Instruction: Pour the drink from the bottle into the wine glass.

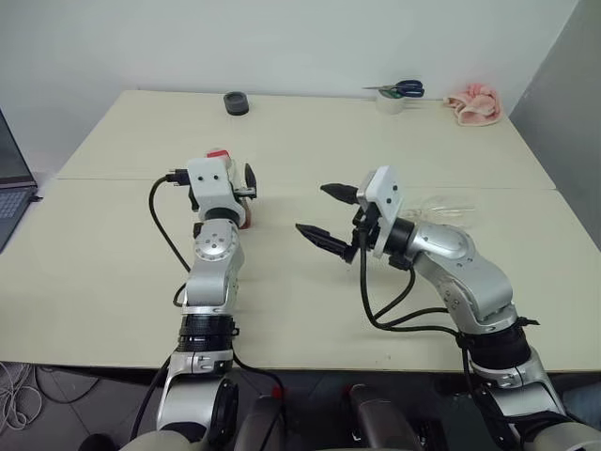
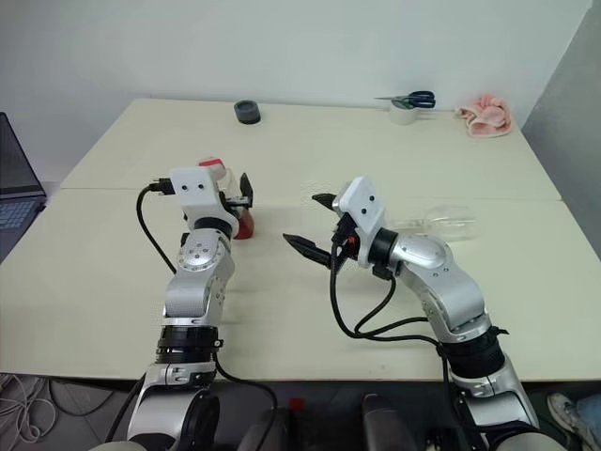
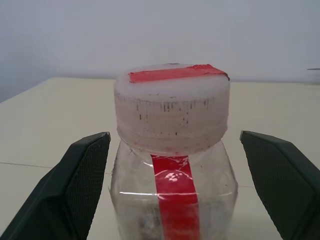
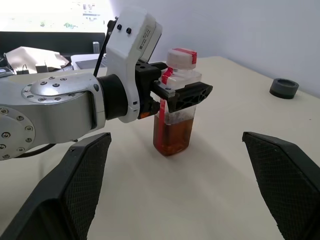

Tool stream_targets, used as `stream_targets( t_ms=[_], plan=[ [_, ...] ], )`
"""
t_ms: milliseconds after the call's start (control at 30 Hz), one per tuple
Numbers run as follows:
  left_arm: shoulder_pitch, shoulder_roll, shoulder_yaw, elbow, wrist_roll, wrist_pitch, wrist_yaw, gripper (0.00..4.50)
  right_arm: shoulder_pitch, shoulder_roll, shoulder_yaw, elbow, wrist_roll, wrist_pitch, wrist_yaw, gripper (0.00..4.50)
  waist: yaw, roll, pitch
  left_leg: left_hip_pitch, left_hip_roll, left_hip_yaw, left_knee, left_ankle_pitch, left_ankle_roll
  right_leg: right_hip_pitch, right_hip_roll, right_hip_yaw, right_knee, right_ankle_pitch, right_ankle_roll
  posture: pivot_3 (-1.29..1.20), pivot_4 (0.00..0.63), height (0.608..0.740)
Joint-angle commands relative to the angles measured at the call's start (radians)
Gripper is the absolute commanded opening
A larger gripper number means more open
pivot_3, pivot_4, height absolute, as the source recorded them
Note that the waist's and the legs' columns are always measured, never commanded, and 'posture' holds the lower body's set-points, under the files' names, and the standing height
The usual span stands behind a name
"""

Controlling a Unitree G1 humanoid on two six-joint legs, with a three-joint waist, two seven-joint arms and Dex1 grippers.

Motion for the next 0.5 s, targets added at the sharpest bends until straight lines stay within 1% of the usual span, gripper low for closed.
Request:
stream_targets(
  t_ms=[33, 200, 300, 333, 467, 500],
  plan=[
    [-0.027, 0.011, -0.004, -0.006, 0.008, -0.031, -0.011, 4.47, 0.0, 0.001, -0.004, -0.045, 0.004, -0.001, -0.003, 4.5, 0.0, 0.0, 0.0, 0.0, 0.0, 0.0, 0.0, 0.0, 0.0, 0.0, 0.0, 0.0, 0.0, 0.0, 0.0, 0.0, 0.15, 0.74],
    [-0.031, 0.01, -0.001, 0.01, 0.007, -0.042, -0.018, 4.47, 0.002, 0.003, -0.002, -0.048, 0.004, 0.0, -0.007, 4.5, 0.0, 0.0, 0.0, 0.0, 0.0, 0.0, 0.0, 0.0, 0.0, 0.0, 0.0, 0.0, 0.0, 0.0, 0.0, 0.0, 0.15, 0.74],
    [-0.034, 0.012, 0.003, 0.021, 0.007, -0.052, -0.021, 3.89, 0.002, 0.001, -0.003, -0.049, 0.003, -0.001, -0.007, 4.5, 0.0, 0.0, 0.0, 0.0, 0.0, 0.0, 0.0, 0.0, 0.0, 0.0, 0.0, 0.0, 0.0, 0.0, 0.0, 0.0, 0.15, 0.74],
    [-0.034, 0.013, 0.003, 0.024, 0.007, -0.054, -0.021, 3.63, 0.002, 0.001, -0.003, -0.048, 0.003, -0.001, -0.007, 4.5, 0.0, 0.0, 0.0, 0.0, 0.0, 0.0, 0.0, 0.0, 0.0, 0.0, 0.0, 0.0, 0.0, 0.0, 0.0, 0.0, 0.15, 0.74],
    [-0.033, 0.014, 0.005, 0.027, 0.008, -0.059, -0.021, 2.33, 0.0, 0.0, -0.003, -0.048, 0.002, -0.002, -0.007, 4.5, 0.0, 0.0, 0.0, 0.0, 0.0, 0.0, 0.0, 0.0, 0.0, 0.0, 0.0, 0.0, 0.0, 0.0, 0.0, 0.0, 0.15, 0.74],
    [-0.032, 0.015, 0.005, 0.028, 0.008, -0.06, -0.021, 2.15, 0.0, 0.0, -0.003, -0.047, 0.002, -0.003, -0.007, 4.5, 0.0, 0.0, 0.0, 0.0, 0.0, 0.0, 0.0, 0.0, 0.0, 0.0, 0.0, 0.0, 0.0, 0.0, 0.0, 0.0, 0.15, 0.74]
  ],
)
